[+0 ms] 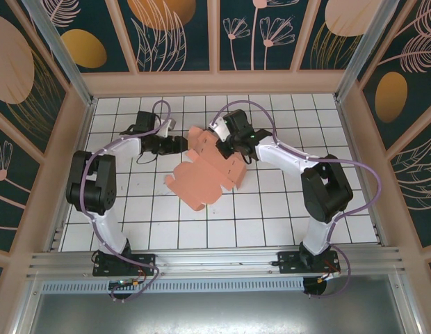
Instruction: Fold the paper box
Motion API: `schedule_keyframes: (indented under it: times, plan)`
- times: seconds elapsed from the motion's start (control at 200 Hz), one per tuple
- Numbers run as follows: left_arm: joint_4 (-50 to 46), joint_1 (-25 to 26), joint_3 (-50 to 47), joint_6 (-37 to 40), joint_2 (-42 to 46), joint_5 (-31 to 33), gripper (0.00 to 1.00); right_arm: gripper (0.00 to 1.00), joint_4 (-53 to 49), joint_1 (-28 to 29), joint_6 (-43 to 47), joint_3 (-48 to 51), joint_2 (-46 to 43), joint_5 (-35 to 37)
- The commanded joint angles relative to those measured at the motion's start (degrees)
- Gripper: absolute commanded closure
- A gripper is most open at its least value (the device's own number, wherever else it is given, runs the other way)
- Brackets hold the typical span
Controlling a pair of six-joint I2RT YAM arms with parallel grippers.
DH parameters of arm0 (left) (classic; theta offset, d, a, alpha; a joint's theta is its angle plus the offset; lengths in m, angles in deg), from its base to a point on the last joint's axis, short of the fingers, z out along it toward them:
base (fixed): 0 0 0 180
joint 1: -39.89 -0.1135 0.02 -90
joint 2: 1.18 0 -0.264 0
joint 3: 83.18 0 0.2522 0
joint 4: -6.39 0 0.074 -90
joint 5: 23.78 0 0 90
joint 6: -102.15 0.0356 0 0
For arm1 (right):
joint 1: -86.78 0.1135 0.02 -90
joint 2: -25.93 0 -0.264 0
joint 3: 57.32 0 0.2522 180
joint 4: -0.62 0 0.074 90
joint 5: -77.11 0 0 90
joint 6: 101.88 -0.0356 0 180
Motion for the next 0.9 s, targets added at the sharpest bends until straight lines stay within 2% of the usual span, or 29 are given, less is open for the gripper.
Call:
schedule_keyframes:
  times: [0.0,0.51,0.896]
  plan:
    - [1.7,-0.4,2.0,0.9,-2.5,-2.6,0.35,1.0,-0.9,-0.5,-0.9,-1.8,-0.3,-1.7]
    - [2.1,-0.3,3.5,3.8,-10.0,-5.1,0.43,1.0,-2.4,-1.1,-2.3,-3.7,1.5,-2.8]
    - [3.8,0.7,4.8,5.8,-11.3,-8.3,0.63,1.0,-2.8,-1.0,-3.6,-5.0,3.2,-3.2]
